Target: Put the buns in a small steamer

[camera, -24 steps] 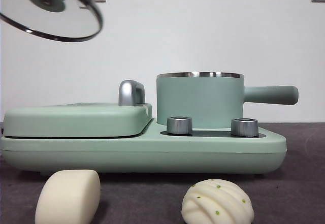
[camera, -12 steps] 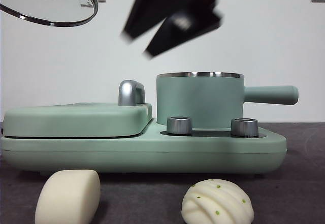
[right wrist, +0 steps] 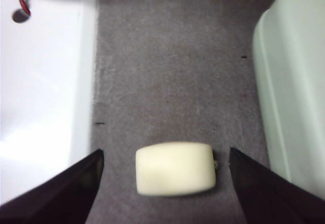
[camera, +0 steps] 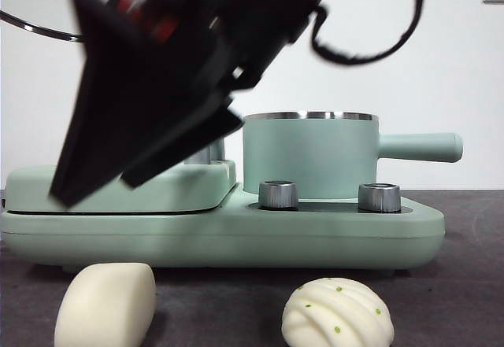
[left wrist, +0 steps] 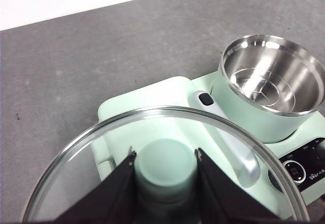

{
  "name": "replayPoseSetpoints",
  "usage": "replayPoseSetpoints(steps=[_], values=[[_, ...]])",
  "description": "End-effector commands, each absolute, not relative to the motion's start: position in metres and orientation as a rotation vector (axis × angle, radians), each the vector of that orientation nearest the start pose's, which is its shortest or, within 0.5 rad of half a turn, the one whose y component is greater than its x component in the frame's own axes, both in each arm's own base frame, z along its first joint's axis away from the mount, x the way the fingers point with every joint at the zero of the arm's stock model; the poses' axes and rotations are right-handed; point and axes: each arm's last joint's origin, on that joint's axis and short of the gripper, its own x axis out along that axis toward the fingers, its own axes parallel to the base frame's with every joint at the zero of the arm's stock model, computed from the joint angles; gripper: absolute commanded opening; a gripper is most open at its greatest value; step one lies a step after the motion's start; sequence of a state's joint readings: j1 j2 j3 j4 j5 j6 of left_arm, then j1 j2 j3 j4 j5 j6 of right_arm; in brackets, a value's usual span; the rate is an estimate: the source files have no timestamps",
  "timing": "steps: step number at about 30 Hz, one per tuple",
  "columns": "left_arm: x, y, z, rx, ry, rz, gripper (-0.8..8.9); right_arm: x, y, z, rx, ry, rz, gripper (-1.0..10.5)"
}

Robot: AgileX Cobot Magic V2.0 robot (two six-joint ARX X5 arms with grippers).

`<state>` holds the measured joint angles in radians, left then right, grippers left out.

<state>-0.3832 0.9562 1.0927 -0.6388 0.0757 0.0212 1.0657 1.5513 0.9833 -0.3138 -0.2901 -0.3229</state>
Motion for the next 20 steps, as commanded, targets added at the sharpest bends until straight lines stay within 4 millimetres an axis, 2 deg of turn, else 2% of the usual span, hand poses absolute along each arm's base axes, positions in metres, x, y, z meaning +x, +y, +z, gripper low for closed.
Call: replayPoseSetpoints(steps=[1, 9, 11, 14, 15, 18, 20], values=[[0.174, -0.072, 0.374, 0.084, 0.449, -0.450, 0.11, 0.144, 0.292, 0.203, -0.666, 0.658, 1.402, 3.9], [0.176, -0.067, 0.374, 0.078, 0.450, -0.417, 0.11, 0.148, 0.301, 0.169, -0.741, 0.749, 1.346, 4.0], [0.177, -0.065, 0.374, 0.077, 0.450, -0.409, 0.11, 0.148, 0.301, 0.166, -0.748, 0.766, 1.330, 3.3], [0.177, -0.064, 0.374, 0.078, 0.449, -0.401, 0.11, 0.146, 0.301, 0.165, -0.749, 0.780, 1.331, 1.6], [0.177, -0.063, 0.374, 0.077, 0.449, -0.399, 0.11, 0.146, 0.301, 0.166, -0.741, 0.787, 1.326, 1.4], [0.178, -0.063, 0.374, 0.077, 0.449, -0.397, 0.11, 0.146, 0.297, 0.172, -0.711, 0.824, 1.304, 1.4], [0.178, -0.063, 0.374, 0.077, 0.449, -0.397, 0.11, 0.146, 0.292, 0.184, -0.692, 0.843, 1.289, 1.4]])
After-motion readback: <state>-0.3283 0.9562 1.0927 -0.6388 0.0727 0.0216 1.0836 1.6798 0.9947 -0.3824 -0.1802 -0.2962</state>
